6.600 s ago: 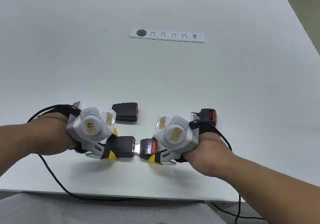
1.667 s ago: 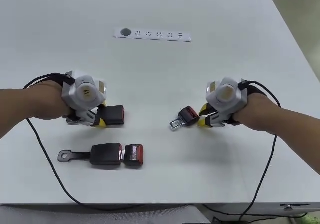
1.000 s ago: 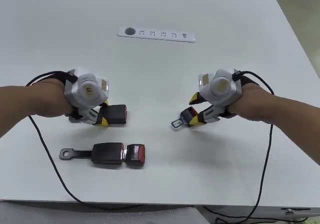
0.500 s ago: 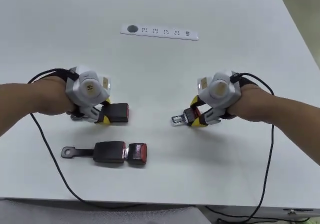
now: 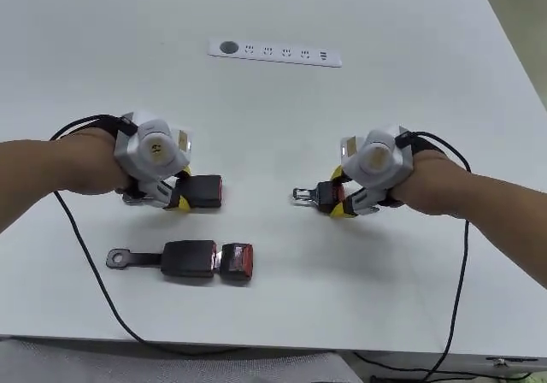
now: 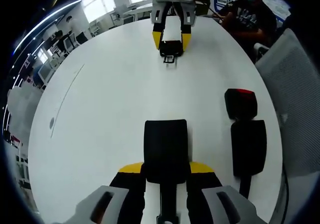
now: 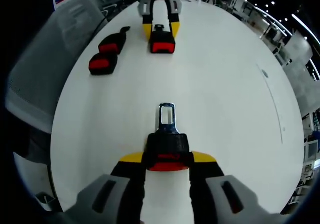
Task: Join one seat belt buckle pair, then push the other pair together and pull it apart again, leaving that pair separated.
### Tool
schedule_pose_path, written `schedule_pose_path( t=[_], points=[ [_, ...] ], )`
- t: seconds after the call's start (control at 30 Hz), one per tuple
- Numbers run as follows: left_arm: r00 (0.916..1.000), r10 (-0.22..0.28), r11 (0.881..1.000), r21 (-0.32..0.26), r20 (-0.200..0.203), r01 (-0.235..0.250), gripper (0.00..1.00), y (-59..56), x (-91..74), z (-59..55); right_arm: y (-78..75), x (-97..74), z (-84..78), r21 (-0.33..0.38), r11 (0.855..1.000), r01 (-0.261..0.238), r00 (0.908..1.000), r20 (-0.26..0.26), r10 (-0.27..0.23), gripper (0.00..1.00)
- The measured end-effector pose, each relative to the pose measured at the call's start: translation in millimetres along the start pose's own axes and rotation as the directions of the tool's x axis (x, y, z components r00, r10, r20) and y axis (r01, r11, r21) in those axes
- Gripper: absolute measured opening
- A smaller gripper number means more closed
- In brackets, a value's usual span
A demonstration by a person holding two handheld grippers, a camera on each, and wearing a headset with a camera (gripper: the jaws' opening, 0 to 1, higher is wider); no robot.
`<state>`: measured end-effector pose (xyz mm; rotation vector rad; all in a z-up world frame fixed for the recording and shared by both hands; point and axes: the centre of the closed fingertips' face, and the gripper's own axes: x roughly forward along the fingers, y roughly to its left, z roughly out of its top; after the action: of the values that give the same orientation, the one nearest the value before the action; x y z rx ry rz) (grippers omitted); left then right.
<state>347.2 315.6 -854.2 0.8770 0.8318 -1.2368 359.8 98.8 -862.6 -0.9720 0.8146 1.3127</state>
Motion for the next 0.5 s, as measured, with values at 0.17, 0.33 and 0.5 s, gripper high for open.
schedule_pose_path(
  t=[0.17,0.33,0.5],
  points=[
    [1.0,-0.004,1.0,0.005,-0.003,0.004,0.32,-0.1,0.2,0.2,1.9,2.7,8.8,-0.001,1.0,0.011,0.9998,-0.015,-0.011,0.34],
    [0.9999,-0.007,1.0,0.014,-0.01,0.007,0.32,-0.3,0.5,0.6,6.5,11.3,33.1,-0.005,1.0,0.007,1.0,0.007,-0.007,0.34],
    [0.9999,-0.005,1.0,0.013,-0.016,0.005,0.32,-0.4,0.6,0.3,7.9,21.7,56.8,-0.011,1.0,0.024,0.9993,0.031,-0.023,0.34]
  ],
)
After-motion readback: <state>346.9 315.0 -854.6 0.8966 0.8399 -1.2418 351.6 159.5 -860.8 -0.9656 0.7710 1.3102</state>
